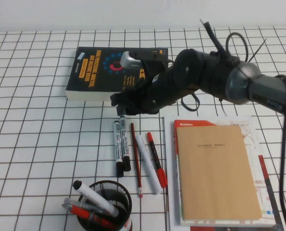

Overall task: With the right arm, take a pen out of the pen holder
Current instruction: 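Take a marker out of the pen holder and lay it on the table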

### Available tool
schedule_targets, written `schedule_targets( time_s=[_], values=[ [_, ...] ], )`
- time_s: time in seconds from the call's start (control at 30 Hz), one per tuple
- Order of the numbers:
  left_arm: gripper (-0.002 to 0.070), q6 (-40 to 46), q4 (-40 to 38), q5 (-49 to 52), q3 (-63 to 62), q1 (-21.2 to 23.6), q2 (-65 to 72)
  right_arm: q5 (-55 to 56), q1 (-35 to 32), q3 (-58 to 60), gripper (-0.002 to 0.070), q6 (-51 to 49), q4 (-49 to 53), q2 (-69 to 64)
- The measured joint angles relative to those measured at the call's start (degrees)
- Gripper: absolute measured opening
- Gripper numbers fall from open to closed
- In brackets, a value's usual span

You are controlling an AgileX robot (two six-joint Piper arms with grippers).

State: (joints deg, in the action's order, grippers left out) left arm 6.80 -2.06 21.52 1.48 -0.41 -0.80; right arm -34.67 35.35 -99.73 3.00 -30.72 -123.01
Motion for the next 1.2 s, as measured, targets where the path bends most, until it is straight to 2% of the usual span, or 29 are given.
schedule_targets(
  time_s=[0.07,0.17,0.3,0.67,0.93,1.2],
  values=[
    [-0.0005,0.00,0.00,0.00,0.00,0.00,0.00,0.21,0.86,3.32,0.0213,0.00,2.08,4.66],
    [-0.0005,0.00,0.00,0.00,0.00,0.00,0.00,1.47,2.42,11.10,0.0077,0.00,4.35,13.35],
    [-0.0005,0.00,0.00,0.00,0.00,0.00,0.00,1.76,3.10,20.57,0.0005,0.00,7.07,24.17],
    [-0.0005,0.00,0.00,0.00,0.00,0.00,0.00,-0.90,3.10,41.57,-0.0014,0.00,11.93,50.86],
    [-0.0005,0.00,0.00,0.00,0.00,0.00,0.00,-11.31,3.10,43.95,-0.0014,0.00,17.02,56.05],
    [-0.0005,0.00,0.00,0.00,0.00,0.00,0.00,-11.81,3.10,44.67,-0.0015,0.00,21.19,57.16]
  ],
)
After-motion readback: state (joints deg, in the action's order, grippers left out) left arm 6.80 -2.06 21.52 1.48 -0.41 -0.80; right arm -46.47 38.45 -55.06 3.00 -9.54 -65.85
